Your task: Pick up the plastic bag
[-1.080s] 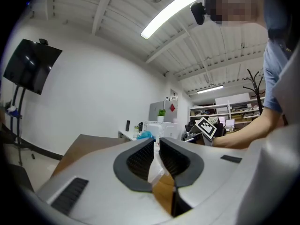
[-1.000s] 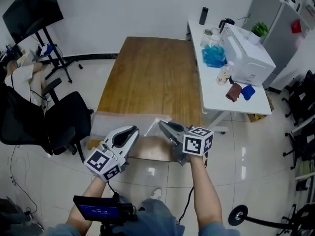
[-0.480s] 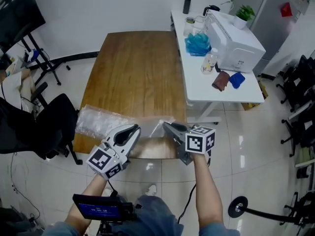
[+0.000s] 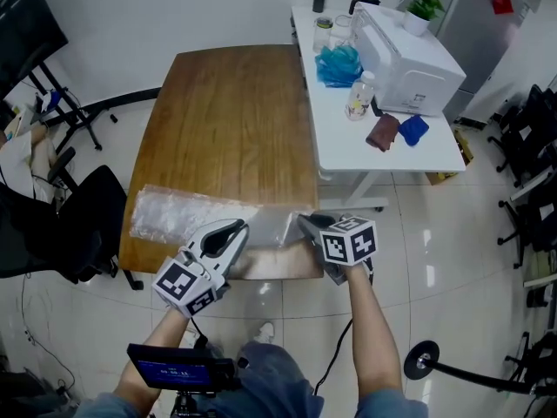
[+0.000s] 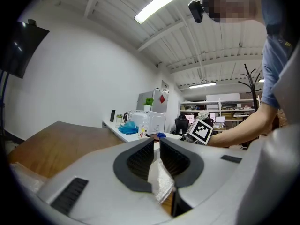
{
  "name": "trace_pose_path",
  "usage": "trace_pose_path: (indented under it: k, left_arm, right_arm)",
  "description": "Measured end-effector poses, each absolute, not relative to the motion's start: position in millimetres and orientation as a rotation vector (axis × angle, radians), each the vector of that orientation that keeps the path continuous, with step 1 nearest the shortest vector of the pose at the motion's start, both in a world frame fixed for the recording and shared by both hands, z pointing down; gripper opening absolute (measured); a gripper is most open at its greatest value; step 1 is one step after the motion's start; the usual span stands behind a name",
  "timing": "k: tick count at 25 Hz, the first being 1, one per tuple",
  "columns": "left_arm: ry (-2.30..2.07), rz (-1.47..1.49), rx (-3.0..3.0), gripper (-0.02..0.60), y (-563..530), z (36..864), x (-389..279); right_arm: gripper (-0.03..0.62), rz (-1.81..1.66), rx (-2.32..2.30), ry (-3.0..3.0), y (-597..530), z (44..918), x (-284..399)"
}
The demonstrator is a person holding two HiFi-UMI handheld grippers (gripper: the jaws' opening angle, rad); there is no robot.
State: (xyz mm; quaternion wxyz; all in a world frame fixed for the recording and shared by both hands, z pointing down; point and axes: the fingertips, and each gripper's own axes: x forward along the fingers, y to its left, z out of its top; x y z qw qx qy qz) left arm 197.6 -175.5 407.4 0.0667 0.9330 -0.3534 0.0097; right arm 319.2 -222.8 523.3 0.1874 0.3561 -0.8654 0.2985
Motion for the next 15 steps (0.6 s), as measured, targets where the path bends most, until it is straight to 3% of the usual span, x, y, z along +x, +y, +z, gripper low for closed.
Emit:
trace_pose_path:
  k: [8, 10, 13, 15]
  left_arm:
    - [-1.043, 0.042, 2.820, 0.044, -179.3, 409.8, 210.3]
    - [-1.045, 0.045, 2.815, 0.044, -180.6, 410.4, 210.0]
    - [-1.050, 0.049, 2.811, 0.044, -183.9, 410.7, 210.0]
    - [-1.048, 0.052, 2.811, 0.044, -185.5, 411.7, 210.5]
  right_arm:
    - [0.035, 0.740, 1.184, -2.384, -232.6, 539.3, 338.9]
    - [0.111, 0.746, 1.199, -2.381, -233.5, 541.8, 341.3]
    - [0.114, 0.733, 1.218, -2.376, -237.7, 542.4, 343.5]
    - [0.152, 0.725, 1.241, -2.368, -241.3, 542.8, 344.9]
